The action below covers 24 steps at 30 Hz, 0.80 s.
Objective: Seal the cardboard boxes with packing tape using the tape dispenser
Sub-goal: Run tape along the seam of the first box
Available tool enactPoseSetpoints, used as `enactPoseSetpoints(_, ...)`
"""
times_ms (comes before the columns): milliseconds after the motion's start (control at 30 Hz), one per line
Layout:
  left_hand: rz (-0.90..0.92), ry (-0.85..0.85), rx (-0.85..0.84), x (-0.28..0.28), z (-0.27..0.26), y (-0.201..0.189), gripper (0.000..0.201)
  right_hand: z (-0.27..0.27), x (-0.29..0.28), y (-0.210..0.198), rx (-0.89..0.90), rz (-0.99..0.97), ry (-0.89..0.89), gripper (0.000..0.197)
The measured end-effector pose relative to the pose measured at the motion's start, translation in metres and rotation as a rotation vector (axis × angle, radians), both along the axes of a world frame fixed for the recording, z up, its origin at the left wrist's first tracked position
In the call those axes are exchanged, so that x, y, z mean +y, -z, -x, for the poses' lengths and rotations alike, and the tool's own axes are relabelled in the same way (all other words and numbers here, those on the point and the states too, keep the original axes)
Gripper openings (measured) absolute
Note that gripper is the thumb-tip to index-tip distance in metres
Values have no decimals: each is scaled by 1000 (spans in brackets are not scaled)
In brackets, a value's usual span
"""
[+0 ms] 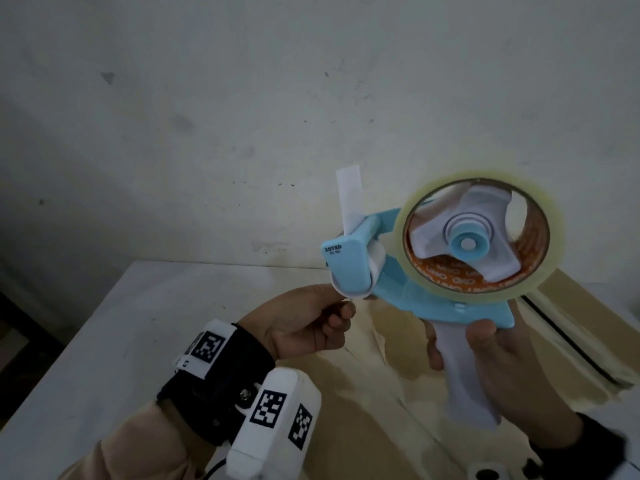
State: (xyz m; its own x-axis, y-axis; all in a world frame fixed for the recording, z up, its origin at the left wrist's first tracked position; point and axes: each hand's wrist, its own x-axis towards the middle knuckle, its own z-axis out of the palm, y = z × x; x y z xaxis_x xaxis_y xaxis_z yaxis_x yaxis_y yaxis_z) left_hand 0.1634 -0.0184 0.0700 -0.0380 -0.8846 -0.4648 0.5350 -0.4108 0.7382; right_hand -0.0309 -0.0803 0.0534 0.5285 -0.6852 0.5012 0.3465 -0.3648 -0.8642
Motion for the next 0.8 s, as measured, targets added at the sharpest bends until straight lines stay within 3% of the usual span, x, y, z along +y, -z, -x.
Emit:
enactPoseSetpoints(100, 4, -38, -14, 2, 3, 0, 29, 2, 0, 0, -6, -40, -22, 75)
enactPoseSetpoints(167, 17, -67, -39, 3, 4, 0, 17, 4, -1, 1, -6, -25, -15, 73)
enactPoseSetpoints(233, 35, -94, -58, 3, 5, 1, 14, 6, -3, 5, -8, -50, -22, 66)
enactPoseSetpoints(333, 30, -143, -35, 1, 11, 1, 20, 5, -3, 7, -5, -21, -27, 75)
enactPoseSetpoints(400, 17, -188, -35, 0, 13, 1, 24, 6, -4, 11, 2, 35, 15, 66)
enactPoseSetpoints(500, 23, -221, -44, 0, 17, 1, 29, 8, -3, 9, 32, 96, 55, 34)
enactPoseSetpoints(567, 35, -241, -37, 1, 17, 0, 31, 13, -5, 7, 20, 91, 17, 29)
enactPoseSetpoints(667, 38, -323, -48, 6, 2, -2, 25, 32, -19, 24, 3, 74, 147, 61)
enactPoseSetpoints(700, 39, -335, -88, 8, -3, -2, 25, 38, -22, 23, 55, 73, 182, 63)
enactPoseSetpoints(733, 40, -326, -141, 8, -7, -1, 26, 44, -26, 25, 114, 87, 224, 55)
enactPoseSetpoints(800, 17, -296, -234, 7, -10, 1, 28, 44, -25, 18, 201, 19, 244, 17)
